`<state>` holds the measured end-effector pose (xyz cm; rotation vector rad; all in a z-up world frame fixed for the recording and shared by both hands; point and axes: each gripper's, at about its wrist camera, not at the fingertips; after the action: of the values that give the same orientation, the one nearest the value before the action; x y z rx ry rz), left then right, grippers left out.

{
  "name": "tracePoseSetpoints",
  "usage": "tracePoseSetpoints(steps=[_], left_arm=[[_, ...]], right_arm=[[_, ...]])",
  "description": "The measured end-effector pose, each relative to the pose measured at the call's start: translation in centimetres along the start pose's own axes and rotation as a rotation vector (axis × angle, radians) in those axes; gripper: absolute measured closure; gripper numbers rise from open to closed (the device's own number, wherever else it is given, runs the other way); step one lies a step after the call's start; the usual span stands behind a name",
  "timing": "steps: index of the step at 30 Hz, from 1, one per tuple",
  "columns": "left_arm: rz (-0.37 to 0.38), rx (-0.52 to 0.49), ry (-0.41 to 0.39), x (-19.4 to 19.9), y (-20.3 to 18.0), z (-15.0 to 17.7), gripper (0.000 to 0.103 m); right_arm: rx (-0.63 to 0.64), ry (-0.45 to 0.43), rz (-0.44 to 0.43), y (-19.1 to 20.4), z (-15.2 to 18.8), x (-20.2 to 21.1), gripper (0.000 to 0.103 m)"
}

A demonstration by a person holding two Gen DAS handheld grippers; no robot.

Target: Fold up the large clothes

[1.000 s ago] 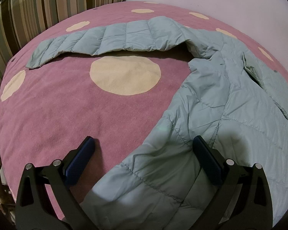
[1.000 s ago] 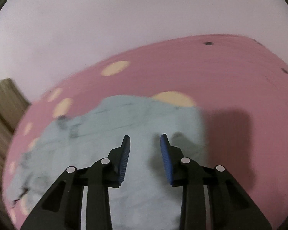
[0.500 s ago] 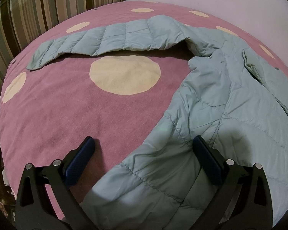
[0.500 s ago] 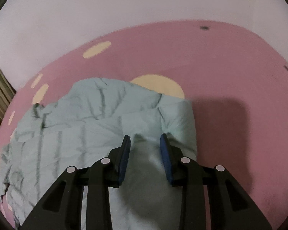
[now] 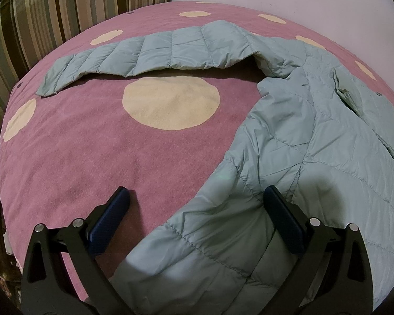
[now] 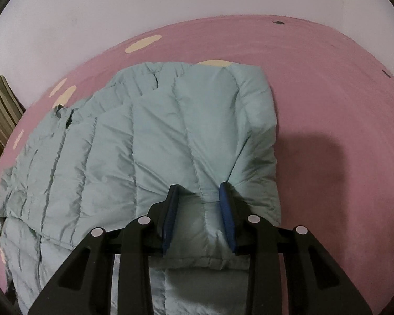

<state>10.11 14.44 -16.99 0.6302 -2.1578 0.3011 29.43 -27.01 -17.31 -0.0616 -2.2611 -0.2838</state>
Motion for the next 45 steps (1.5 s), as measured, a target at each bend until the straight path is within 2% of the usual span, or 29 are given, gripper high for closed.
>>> tracePoseSetpoints(steps=[2, 6, 7, 13, 17, 20, 26, 31, 34, 40, 44, 45], left_arm=[[0.002, 0.001, -0.001, 0.0, 0.1, 0.0, 0.002], [0.001, 0.001, -0.001, 0.0, 0.0, 0.0, 0.002], [0.002, 0.001, -0.001, 0.0, 0.0, 0.0, 0.002], [0.002, 0.002, -0.001, 0.0, 0.1, 0.0, 0.002], [0.002, 0.001, -0.001, 0.0, 0.0, 0.0, 0.002], [0.001, 0.001, -0.001, 0.0, 0.0, 0.0, 0.002], [0.004, 0.003, -0.001, 0.0, 0.0, 0.0, 0.002], [0.062, 0.015, -0.003, 0.4, 0.8, -0.1, 0.002], [0.111, 0.038, -0.003, 0.8, 2.1, -0.6, 0.002], [0.110, 0.153, -0.071, 1.0, 6.9, -2.9, 0.002], [0.088, 0.236, -0.070, -0.7, 11.5, -4.9, 0.002], [0.085, 0.262, -0.065, -1.1, 12.4, -5.1, 0.006]], right_arm=[[0.006, -0.007, -0.004, 0.1, 0.0, 0.2, 0.068], [-0.005, -0.048, -0.020, 0.2, 0.2, 2.1, 0.050], [-0.006, -0.066, -0.019, 0.6, 0.2, 2.8, 0.048], [0.044, -0.119, -0.045, 3.5, 0.1, 5.2, 0.047], [0.052, -0.093, -0.037, 4.5, 0.0, 3.9, 0.046], [0.065, -0.062, -0.003, 4.9, 0.6, 2.5, 0.038], [0.093, -0.042, 0.025, 5.3, 2.0, 0.5, 0.034], [0.121, -0.043, 0.048, 5.9, 2.2, 0.2, 0.032], [0.120, -0.046, 0.046, 5.8, 2.3, 0.4, 0.032], [0.124, -0.050, 0.046, 6.0, 2.3, 0.5, 0.031], [0.124, -0.053, 0.043, 6.0, 2.3, 0.5, 0.030], [0.125, -0.054, 0.043, 6.0, 2.3, 0.5, 0.030]])
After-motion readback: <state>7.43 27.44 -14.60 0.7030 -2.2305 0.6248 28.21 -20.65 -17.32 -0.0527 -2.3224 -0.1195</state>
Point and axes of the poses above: each gripper's, at about its wrist camera, not at the fingertips, and x roughly against the way its jaws point, y to its left, z to its underside, and after that the axes turned 5 degrees about -y, right-handed
